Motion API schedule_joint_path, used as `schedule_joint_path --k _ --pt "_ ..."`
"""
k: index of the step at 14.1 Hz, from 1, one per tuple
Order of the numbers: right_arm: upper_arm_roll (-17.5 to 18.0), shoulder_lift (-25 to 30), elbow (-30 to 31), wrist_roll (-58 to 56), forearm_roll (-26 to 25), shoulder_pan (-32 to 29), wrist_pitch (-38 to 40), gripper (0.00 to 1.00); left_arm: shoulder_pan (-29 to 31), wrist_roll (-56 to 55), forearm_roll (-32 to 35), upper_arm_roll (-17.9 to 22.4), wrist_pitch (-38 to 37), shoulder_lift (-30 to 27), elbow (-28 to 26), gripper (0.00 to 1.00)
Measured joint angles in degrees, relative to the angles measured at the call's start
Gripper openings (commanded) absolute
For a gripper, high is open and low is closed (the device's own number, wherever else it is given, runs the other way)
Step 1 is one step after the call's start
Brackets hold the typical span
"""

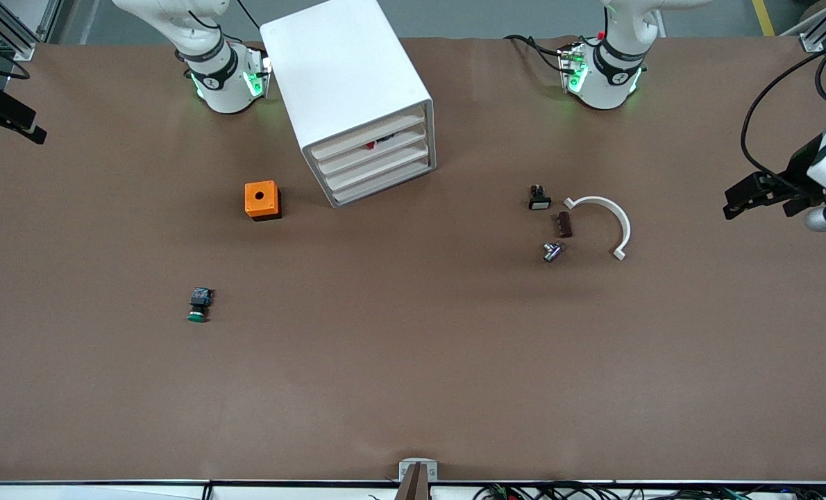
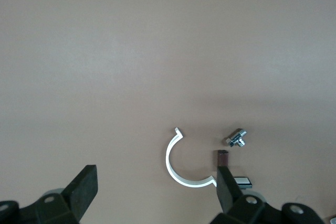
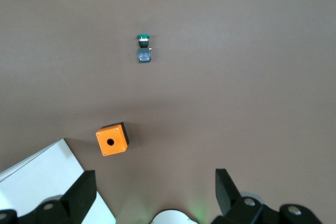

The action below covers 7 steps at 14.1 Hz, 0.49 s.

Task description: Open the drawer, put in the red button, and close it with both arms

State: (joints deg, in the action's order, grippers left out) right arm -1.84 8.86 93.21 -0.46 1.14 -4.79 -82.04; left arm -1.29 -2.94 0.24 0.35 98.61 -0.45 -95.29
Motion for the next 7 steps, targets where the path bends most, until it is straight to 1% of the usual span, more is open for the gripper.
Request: schedule_joint_path --k 4,7 --pt "0.7 0.2 -0.1 0.0 0.0 0.1 0.0 1.00 -0.4 -0.5 0.0 -0.3 -4.2 -0.8 4.0 1.00" --pt "0.9 0.2 -0.1 0.1 0.0 0.2 0.3 1.00 -0.4 -0.5 0.0 -0.3 -5.1 -0.8 4.3 1.00"
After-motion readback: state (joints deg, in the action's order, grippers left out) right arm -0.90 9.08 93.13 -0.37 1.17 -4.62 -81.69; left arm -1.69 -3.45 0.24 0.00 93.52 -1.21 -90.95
